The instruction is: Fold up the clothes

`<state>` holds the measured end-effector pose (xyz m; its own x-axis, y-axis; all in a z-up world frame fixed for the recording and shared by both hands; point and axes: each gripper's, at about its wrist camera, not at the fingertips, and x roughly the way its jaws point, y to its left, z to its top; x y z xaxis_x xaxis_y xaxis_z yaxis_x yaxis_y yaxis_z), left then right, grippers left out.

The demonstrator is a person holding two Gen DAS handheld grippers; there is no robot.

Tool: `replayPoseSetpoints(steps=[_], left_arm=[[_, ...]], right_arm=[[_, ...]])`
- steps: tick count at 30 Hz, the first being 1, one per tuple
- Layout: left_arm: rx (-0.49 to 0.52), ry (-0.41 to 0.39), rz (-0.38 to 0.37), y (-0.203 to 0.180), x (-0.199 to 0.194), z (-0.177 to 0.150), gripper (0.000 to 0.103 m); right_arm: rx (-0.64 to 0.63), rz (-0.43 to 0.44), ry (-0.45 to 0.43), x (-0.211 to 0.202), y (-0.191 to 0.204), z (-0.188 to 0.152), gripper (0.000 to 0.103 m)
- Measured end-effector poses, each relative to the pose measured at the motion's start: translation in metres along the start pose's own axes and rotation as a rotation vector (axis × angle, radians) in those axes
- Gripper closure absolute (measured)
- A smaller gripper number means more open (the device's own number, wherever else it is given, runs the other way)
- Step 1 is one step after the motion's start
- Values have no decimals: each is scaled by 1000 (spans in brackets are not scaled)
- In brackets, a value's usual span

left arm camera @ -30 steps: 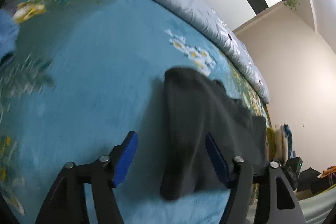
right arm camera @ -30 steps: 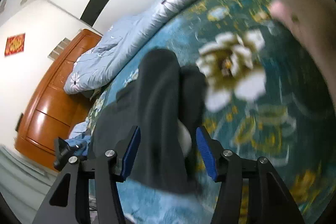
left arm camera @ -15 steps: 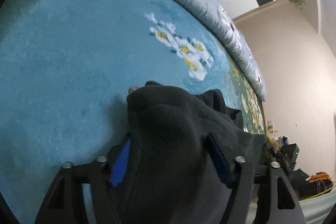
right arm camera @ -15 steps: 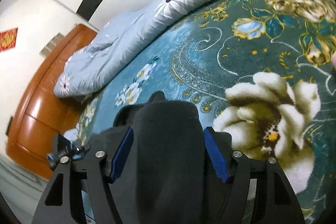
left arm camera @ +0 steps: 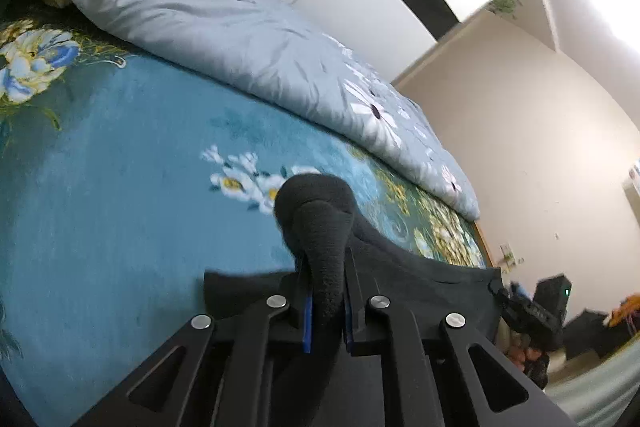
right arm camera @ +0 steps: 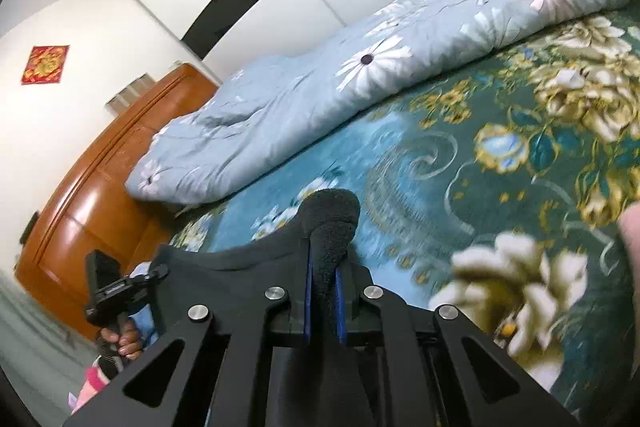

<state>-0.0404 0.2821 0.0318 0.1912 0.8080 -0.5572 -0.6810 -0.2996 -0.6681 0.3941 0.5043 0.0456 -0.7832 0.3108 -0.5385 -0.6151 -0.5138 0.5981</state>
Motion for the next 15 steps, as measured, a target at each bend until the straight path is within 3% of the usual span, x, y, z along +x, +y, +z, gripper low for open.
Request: replayPoseSetpoints(steps=[3,8,15], left_arm=[[-39,13,58,14,32,7,92],[-77,111,143,39,80,-2,92],[-111,183,182,57,99,-15,90]], right_arm=[[39,-38,12,24,-17,5,94],[130,-101,105,70,-60,-7,94],[204,-114,176,90,-91,-25,93]])
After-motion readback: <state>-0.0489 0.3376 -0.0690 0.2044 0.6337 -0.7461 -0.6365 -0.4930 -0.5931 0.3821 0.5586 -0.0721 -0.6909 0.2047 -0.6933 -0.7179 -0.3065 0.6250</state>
